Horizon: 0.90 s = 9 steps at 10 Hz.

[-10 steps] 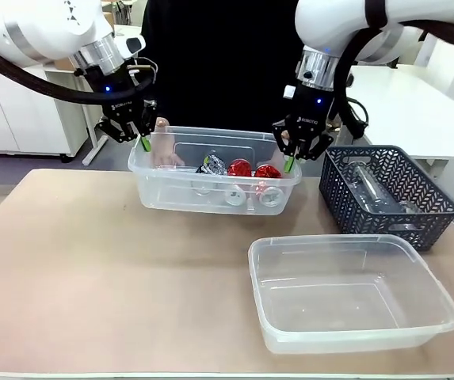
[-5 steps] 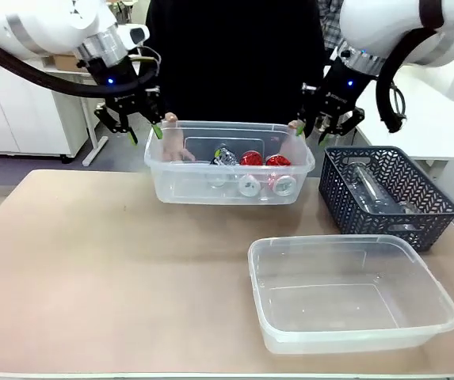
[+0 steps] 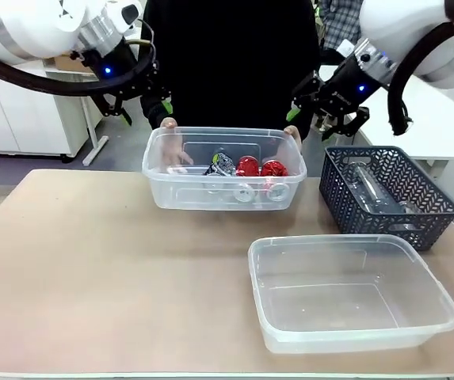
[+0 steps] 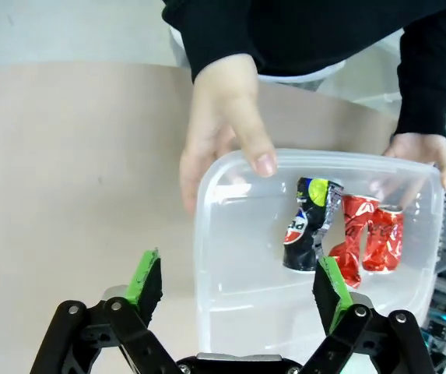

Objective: Sort the waste into each basket.
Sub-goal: Release the Organizing box you were holding, then pick up the Organizing box on the right side of the table and lift it.

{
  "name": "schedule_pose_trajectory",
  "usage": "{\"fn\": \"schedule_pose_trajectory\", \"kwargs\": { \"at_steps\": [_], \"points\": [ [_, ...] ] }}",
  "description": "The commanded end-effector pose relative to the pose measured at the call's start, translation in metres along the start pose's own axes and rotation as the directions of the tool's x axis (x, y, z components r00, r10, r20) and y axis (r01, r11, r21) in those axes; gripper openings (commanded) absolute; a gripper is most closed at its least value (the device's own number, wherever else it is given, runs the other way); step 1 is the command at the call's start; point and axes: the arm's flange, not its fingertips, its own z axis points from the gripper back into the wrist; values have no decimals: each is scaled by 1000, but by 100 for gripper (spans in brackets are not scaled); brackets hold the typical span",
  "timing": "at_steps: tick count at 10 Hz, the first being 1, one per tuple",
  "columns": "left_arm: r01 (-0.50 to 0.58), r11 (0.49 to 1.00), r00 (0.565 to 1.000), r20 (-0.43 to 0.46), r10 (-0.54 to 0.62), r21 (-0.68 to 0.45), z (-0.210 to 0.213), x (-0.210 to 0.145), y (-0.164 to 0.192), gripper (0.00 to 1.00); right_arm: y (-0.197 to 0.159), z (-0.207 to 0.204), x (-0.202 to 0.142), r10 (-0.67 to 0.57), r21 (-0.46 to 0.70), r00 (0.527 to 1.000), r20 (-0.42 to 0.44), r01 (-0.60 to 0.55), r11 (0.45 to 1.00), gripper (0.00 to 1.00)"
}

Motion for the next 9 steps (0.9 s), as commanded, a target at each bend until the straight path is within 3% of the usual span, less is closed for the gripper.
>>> {"fn": "schedule_pose_trajectory", "kwargs": {
  "at_steps": [1, 2, 9],
  "points": [
    [65, 998, 993, -93, -67, -22, -10, -9, 12, 100, -15, 4, -5, 44, 10, 996, -75, -44, 999, 100],
    [0, 1000, 1000, 0, 0, 0, 0, 0, 0, 100, 0, 0, 0, 0, 0, 1000, 0, 0, 1000, 100],
    [11, 1000, 1000, -12, -11, -7, -2, 0, 0, 100, -3, 0, -1, 15, 1, 1000, -19, -15, 1000, 100]
  ]
}}
